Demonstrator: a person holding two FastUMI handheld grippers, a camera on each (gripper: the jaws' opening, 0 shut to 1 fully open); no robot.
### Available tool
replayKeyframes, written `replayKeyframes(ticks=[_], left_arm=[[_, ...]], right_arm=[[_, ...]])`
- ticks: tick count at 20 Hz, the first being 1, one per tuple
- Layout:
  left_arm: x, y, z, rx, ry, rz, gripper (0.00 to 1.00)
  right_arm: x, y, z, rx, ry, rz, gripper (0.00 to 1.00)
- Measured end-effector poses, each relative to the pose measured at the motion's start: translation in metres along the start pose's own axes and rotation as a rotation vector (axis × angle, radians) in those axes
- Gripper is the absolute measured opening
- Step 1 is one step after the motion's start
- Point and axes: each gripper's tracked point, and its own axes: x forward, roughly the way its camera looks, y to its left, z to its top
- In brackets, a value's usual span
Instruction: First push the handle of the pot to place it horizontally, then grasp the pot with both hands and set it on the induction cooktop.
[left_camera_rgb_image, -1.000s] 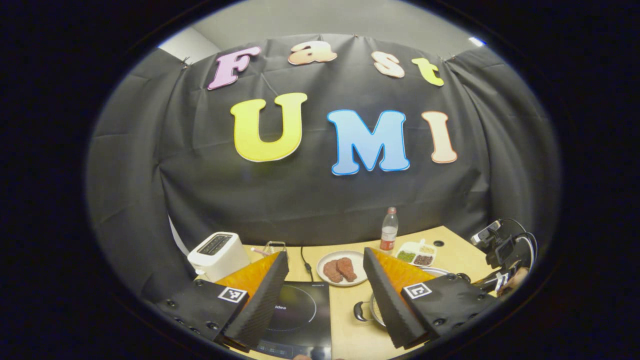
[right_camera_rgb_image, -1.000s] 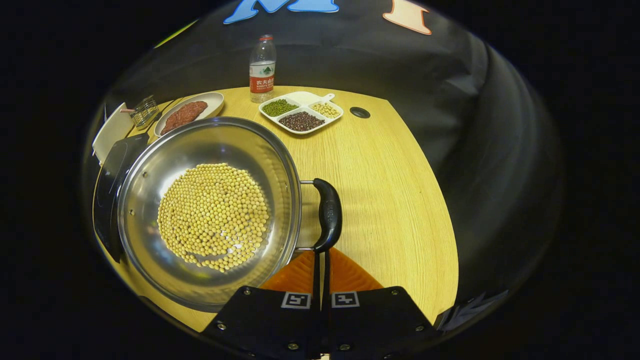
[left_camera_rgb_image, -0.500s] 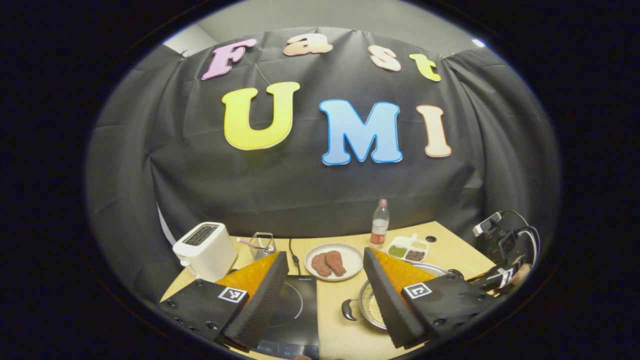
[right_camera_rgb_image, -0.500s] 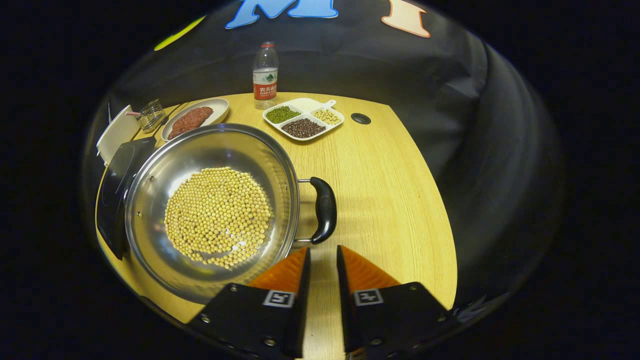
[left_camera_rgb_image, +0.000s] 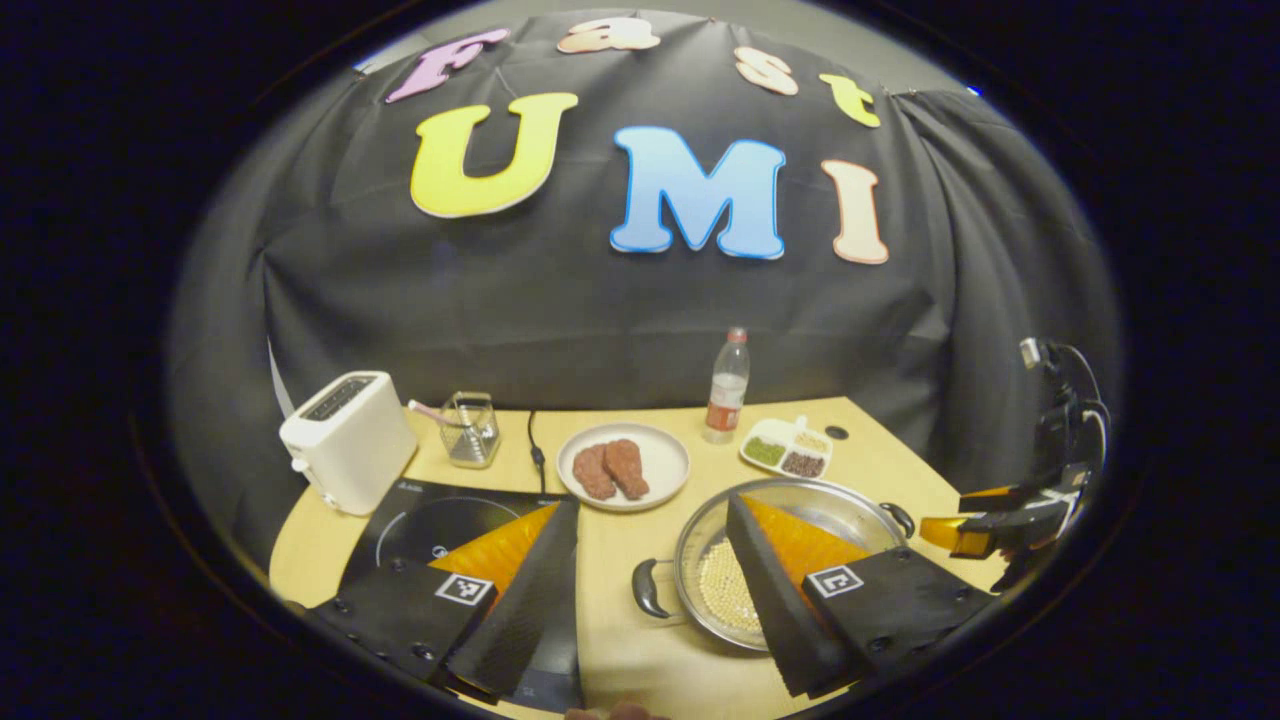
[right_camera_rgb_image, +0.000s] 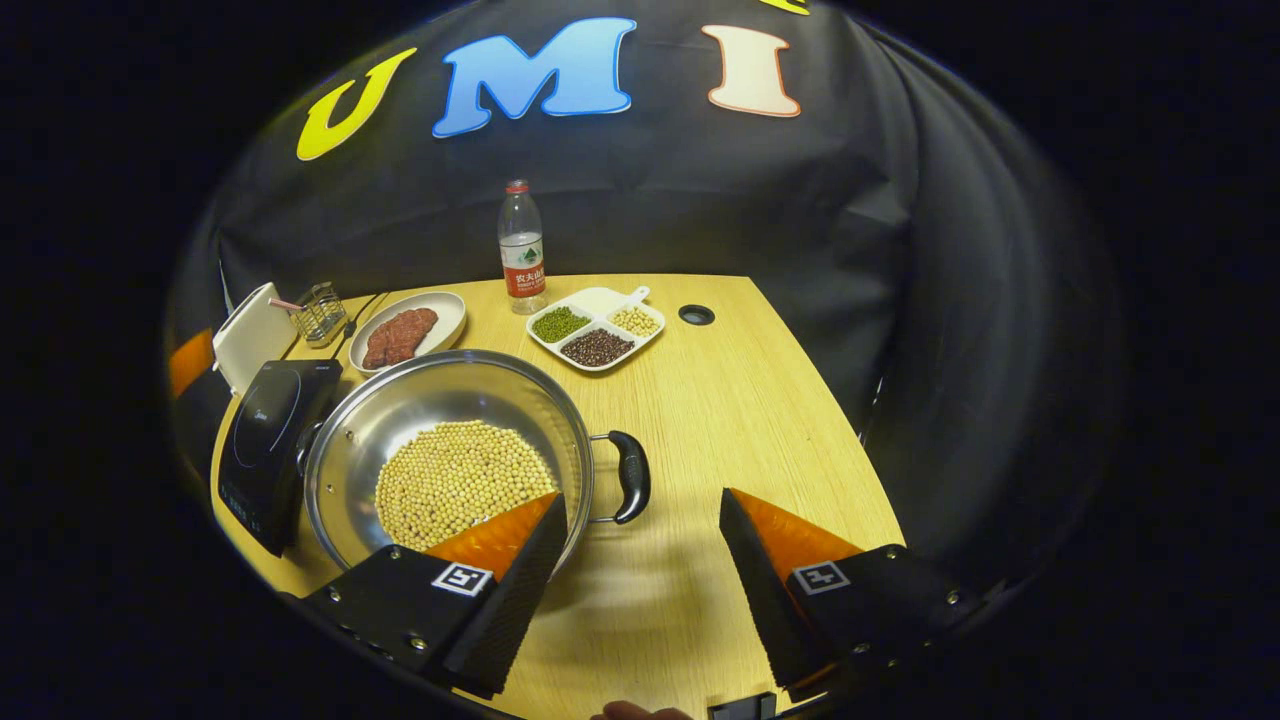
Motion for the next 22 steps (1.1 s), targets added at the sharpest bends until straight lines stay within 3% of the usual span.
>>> replayKeyframes(ticks=[9,16,18,22], left_arm=[[0.073,0.000,-0.084,0.024,0.187,0.019,0.99],[0.101,-0.009,-0.132,0.067,0.295,0.040,0.99],[0.104,-0.009,-0.138,0.074,0.314,0.055,0.95],[0.107,-0.010,-0.138,0.077,0.328,0.056,0.72]], right_arm=[[0.052,0.007,0.002,0.006,0.017,0.037,0.93],[0.086,0.014,-0.009,-0.002,0.064,0.084,0.92],[0.091,0.020,-0.010,0.002,0.073,0.117,0.88],[0.093,0.024,-0.013,-0.017,0.081,0.125,0.58]])
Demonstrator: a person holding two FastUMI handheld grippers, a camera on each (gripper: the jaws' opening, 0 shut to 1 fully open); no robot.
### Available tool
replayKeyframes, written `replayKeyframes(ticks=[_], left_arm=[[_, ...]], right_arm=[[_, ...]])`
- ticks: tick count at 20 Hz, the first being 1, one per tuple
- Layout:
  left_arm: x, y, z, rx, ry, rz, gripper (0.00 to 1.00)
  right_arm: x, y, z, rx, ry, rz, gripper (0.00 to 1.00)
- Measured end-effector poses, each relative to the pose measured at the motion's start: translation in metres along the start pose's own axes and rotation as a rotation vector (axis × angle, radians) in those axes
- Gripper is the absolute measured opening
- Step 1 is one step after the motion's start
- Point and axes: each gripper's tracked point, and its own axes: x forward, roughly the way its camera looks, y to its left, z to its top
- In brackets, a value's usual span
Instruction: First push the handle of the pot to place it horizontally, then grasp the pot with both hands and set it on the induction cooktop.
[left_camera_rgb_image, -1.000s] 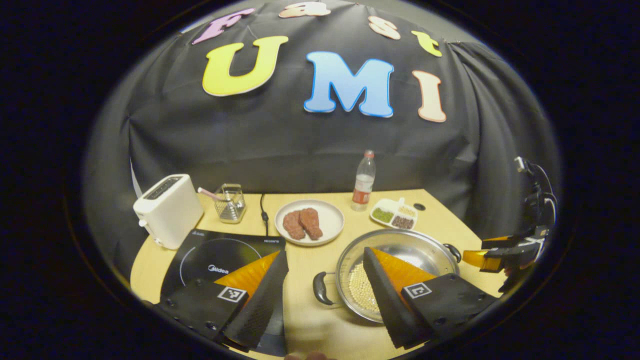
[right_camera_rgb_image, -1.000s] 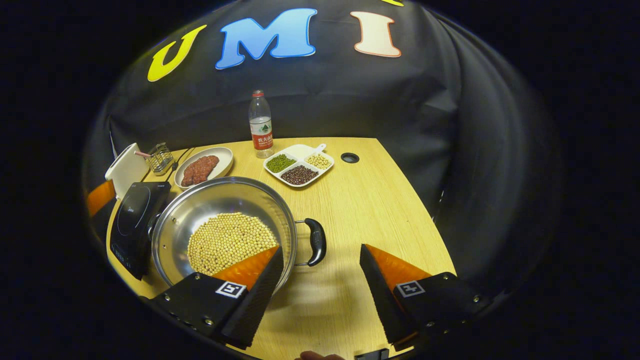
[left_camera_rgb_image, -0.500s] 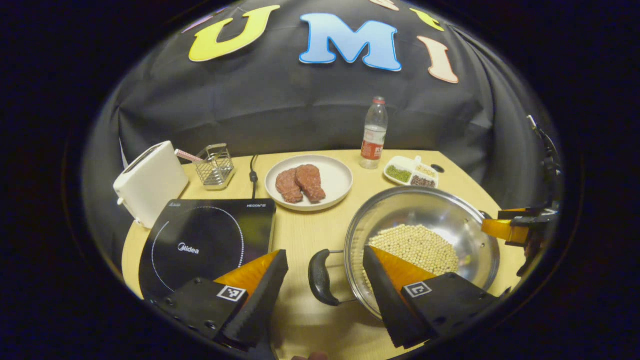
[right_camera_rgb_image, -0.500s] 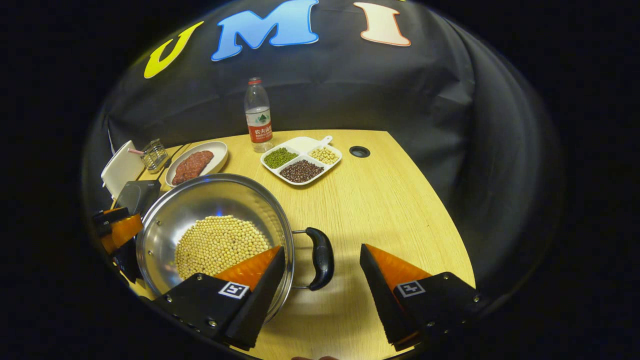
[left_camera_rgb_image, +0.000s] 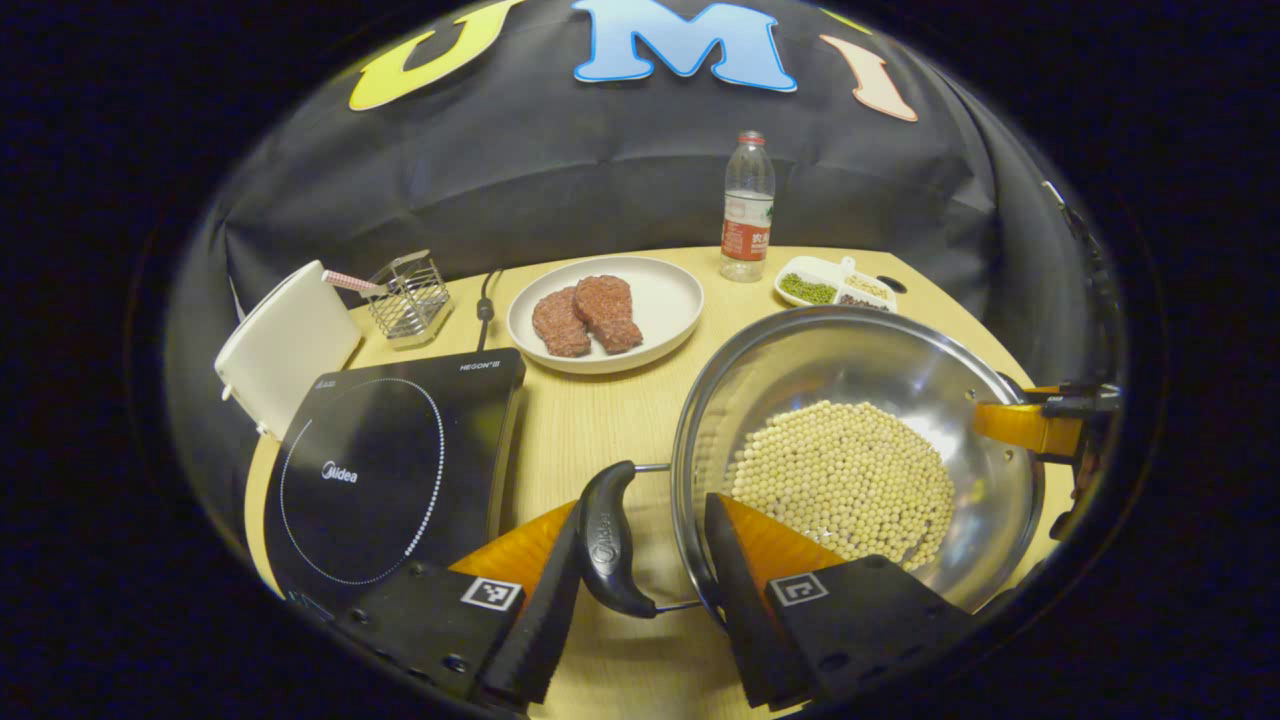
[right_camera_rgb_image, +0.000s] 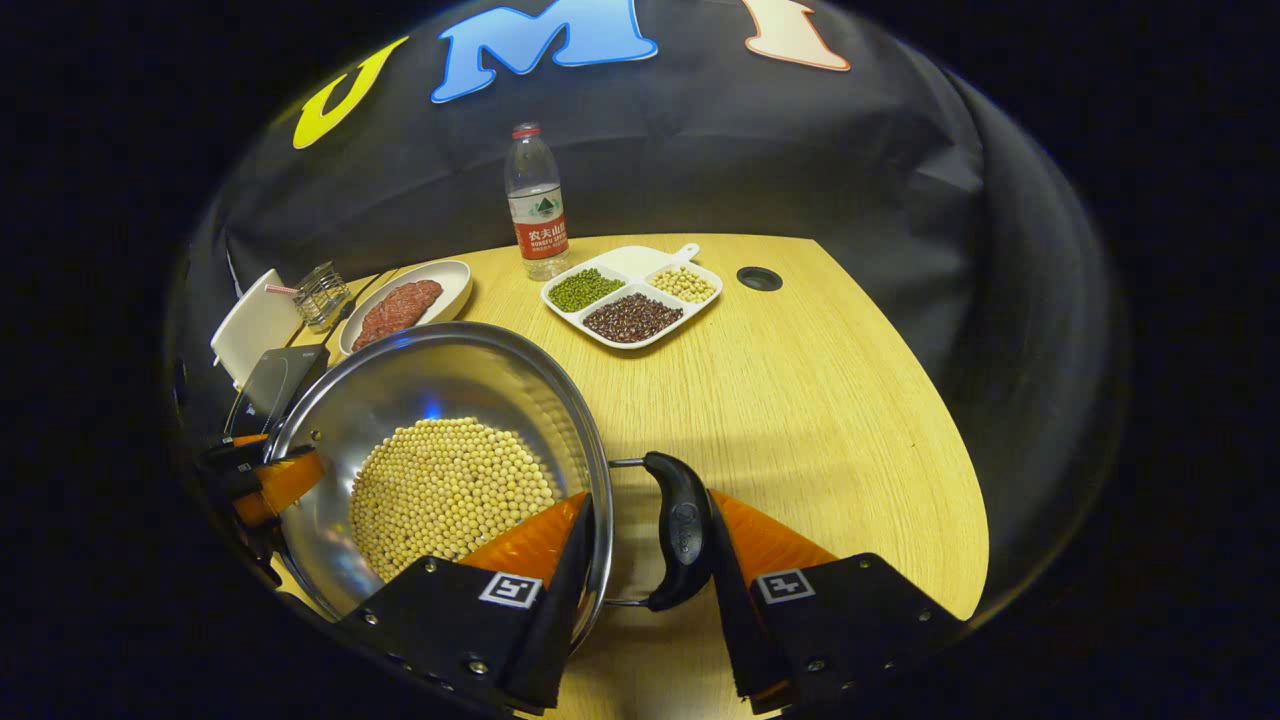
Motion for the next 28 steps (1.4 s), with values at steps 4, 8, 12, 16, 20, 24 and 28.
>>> replayKeyframes(ticks=[4,8,12,16,20,24,28], left_arm=[[0.000,0.000,0.003,-0.015,0.008,-0.017,0.68],[0.003,0.004,0.008,-0.025,0.020,-0.050,0.64],[-0.013,0.016,0.018,-0.017,0.002,-0.071,0.64],[-0.043,0.033,0.035,-0.010,-0.027,-0.080,0.64],[-0.069,0.060,0.045,-0.012,-0.045,-0.077,0.60],[-0.088,0.091,0.051,-0.017,-0.057,-0.084,0.64],[-0.099,0.126,0.054,0.015,-0.065,-0.080,0.60]], right_arm=[[-0.002,0.002,-0.001,0.006,0.015,-0.012,0.55],[-0.011,0.009,-0.005,0.035,0.028,-0.045,0.55],[-0.032,0.020,0.001,0.047,0.014,-0.069,0.55],[-0.059,0.037,0.011,0.053,-0.012,-0.080,0.55],[-0.082,0.062,0.021,0.055,-0.034,-0.077,0.55],[-0.097,0.093,0.027,0.063,-0.055,-0.071,0.55],[-0.104,0.126,0.029,0.065,-0.062,-0.070,0.55]])
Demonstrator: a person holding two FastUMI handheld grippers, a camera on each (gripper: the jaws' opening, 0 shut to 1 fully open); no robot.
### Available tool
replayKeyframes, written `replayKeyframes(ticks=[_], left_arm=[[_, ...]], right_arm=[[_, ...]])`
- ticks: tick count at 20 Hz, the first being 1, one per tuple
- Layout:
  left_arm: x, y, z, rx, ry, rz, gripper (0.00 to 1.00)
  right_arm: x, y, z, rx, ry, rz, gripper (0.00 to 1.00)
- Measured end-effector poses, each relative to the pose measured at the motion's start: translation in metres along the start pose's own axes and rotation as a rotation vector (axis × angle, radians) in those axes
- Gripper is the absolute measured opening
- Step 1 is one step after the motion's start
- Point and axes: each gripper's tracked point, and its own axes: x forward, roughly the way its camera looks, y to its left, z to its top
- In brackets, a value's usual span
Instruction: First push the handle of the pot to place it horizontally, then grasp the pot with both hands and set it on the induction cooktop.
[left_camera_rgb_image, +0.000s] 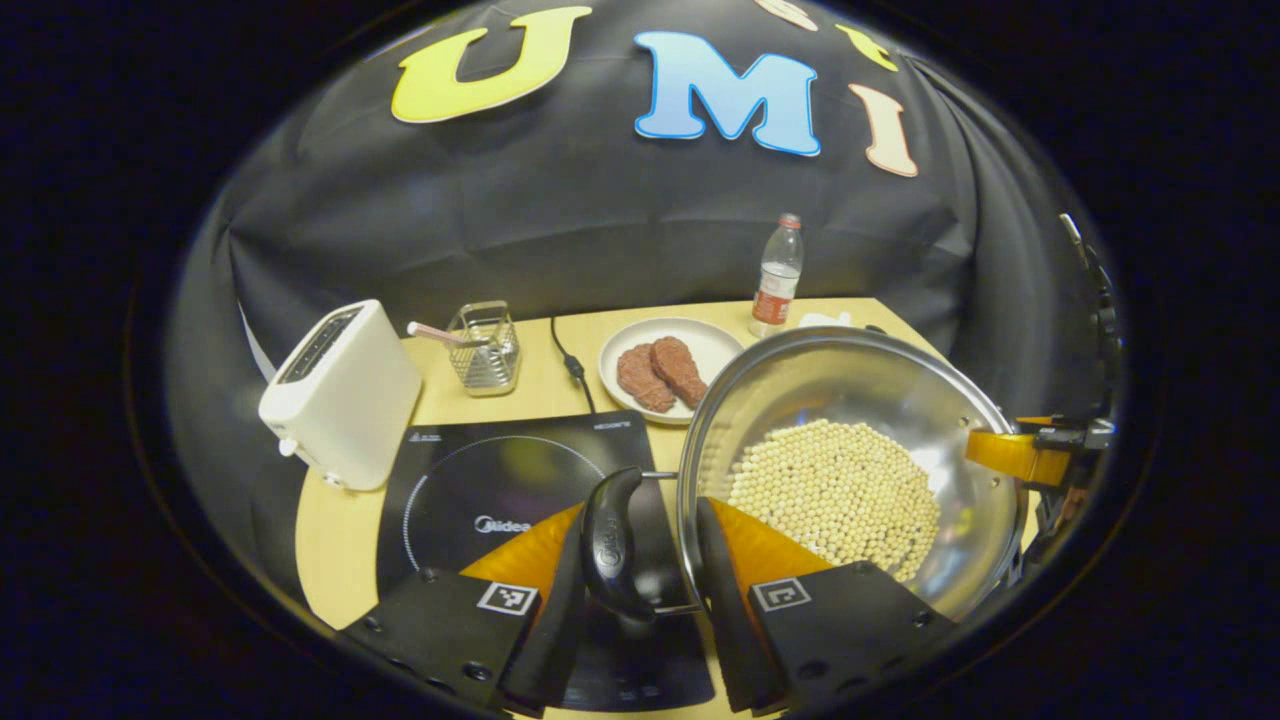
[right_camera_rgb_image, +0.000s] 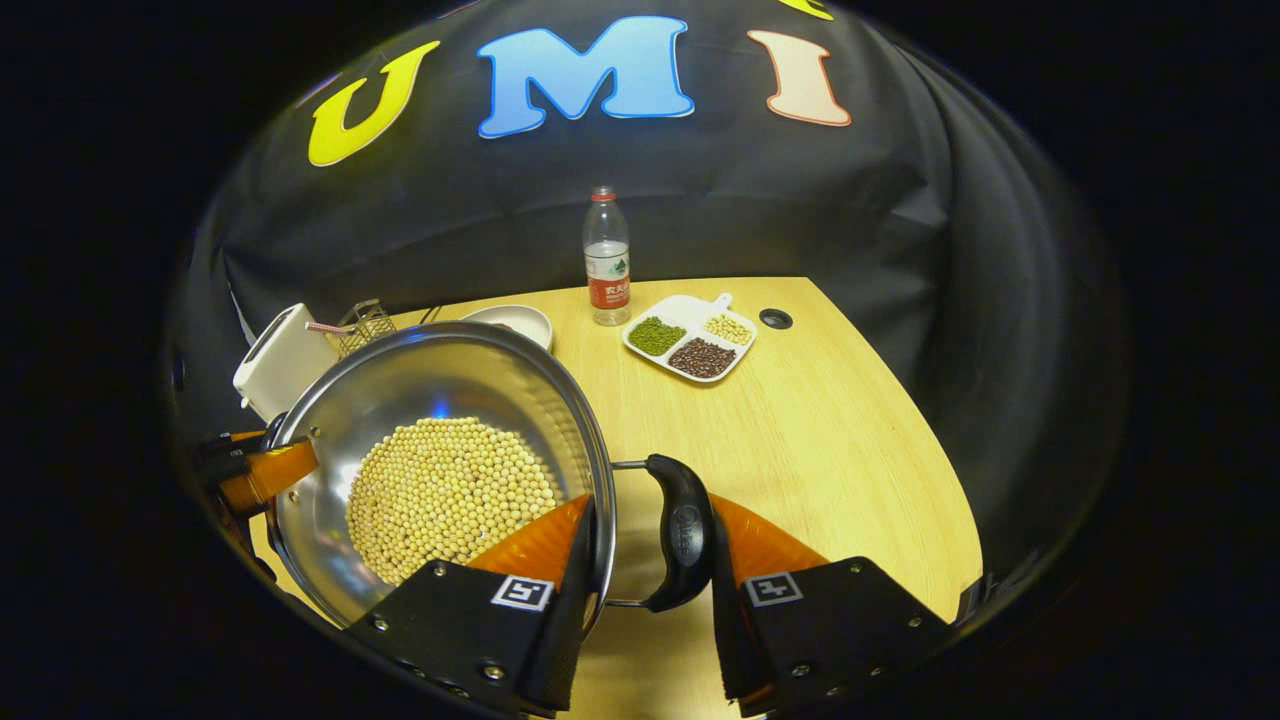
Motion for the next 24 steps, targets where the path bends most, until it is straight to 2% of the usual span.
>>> replayKeyframes(ticks=[2,3,4,7,8,11,19,20,21,24], left_arm=[[-0.002,0.019,0.001,-0.012,0.001,0.000,0.64],[-0.004,0.029,0.000,-0.017,0.001,0.004,0.60],[-0.005,0.039,0.000,-0.017,0.000,0.010,0.64],[-0.008,0.064,-0.002,-0.021,0.004,0.026,0.64],[-0.008,0.072,-0.003,-0.026,0.004,0.030,0.60],[-0.007,0.095,-0.007,-0.044,0.016,0.040,0.60],[-0.004,0.145,-0.016,-0.066,0.036,0.056,0.60],[-0.002,0.150,-0.018,-0.069,0.039,0.057,0.64],[0.000,0.155,-0.018,-0.076,0.041,0.060,0.60],[0.001,0.173,-0.021,-0.080,0.042,0.071,0.60]], right_arm=[[-0.003,0.016,-0.001,-0.005,-0.003,0.001,0.55],[-0.005,0.025,0.000,-0.006,-0.005,0.003,0.55],[-0.004,0.034,0.001,-0.009,-0.006,0.007,0.55],[0.000,0.059,0.002,-0.016,0.002,0.020,0.55],[0.000,0.067,0.003,-0.022,0.003,0.023,0.55],[0.005,0.088,0.003,-0.032,0.012,0.029,0.55],[0.019,0.131,0.002,-0.057,0.036,0.040,0.55],[0.020,0.138,0.003,-0.059,0.037,0.041,0.55],[0.021,0.144,0.003,-0.060,0.037,0.042,0.55],[0.025,0.159,0.002,-0.065,0.040,0.049,0.55]])
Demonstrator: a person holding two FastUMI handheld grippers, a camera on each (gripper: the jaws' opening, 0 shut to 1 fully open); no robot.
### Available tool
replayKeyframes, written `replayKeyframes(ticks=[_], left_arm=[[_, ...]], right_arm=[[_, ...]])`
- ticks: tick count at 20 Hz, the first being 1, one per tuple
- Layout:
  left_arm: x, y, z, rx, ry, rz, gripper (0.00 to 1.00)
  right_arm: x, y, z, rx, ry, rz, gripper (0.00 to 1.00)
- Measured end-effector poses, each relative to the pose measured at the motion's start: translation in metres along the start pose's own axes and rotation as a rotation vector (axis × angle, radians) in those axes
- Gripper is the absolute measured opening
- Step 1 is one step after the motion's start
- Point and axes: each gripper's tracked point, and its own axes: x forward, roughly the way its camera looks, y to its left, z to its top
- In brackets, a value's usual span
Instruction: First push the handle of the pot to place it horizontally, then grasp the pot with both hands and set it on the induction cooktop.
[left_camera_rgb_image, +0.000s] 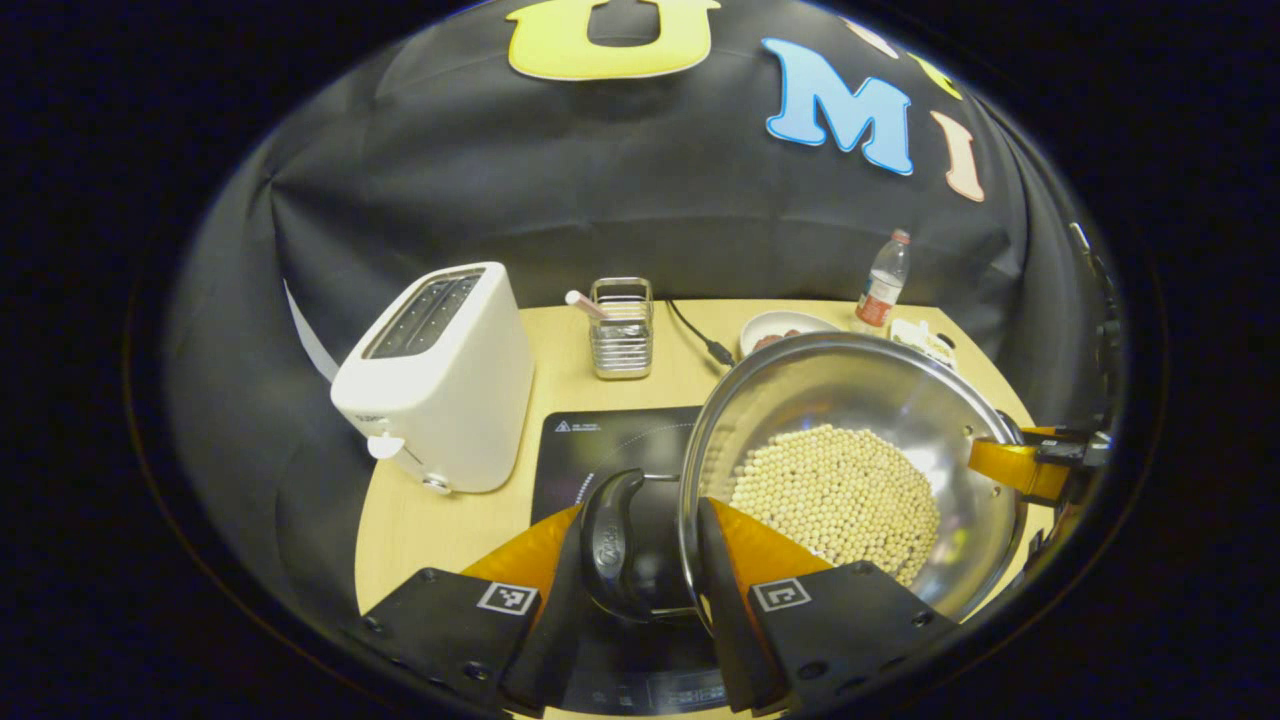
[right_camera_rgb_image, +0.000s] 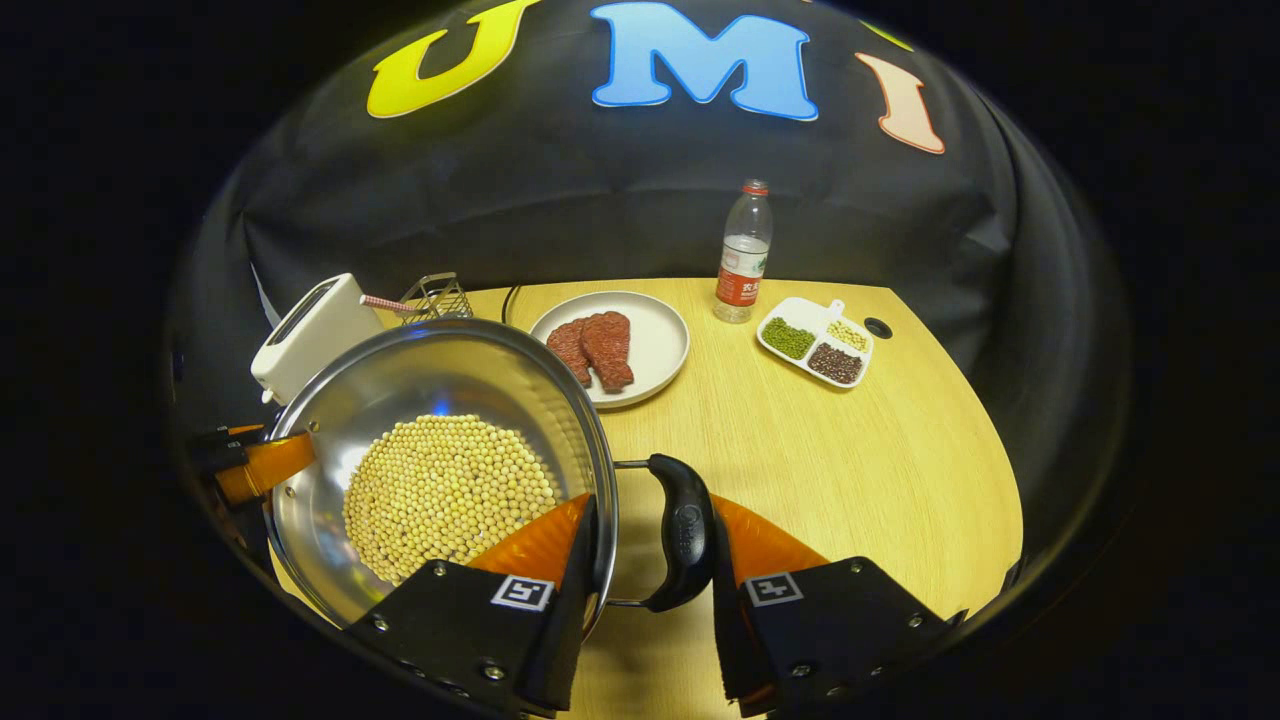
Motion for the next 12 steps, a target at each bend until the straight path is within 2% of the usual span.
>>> replayKeyframes(ticks=[4,6,7,12], left_arm=[[0.005,0.027,0.001,-0.031,-0.003,0.020,0.60],[0.008,0.041,0.000,-0.043,-0.001,0.032,0.64],[0.010,0.048,0.000,-0.043,0.001,0.040,0.60],[0.020,0.080,0.006,-0.042,0.005,0.048,0.63]], right_arm=[[0.010,0.024,0.002,-0.005,0.008,0.019,0.55],[0.016,0.037,0.004,-0.012,0.010,0.022,0.55],[0.019,0.044,0.004,-0.011,0.016,0.024,0.55],[0.027,0.071,0.005,0.001,0.024,0.030,0.55]])
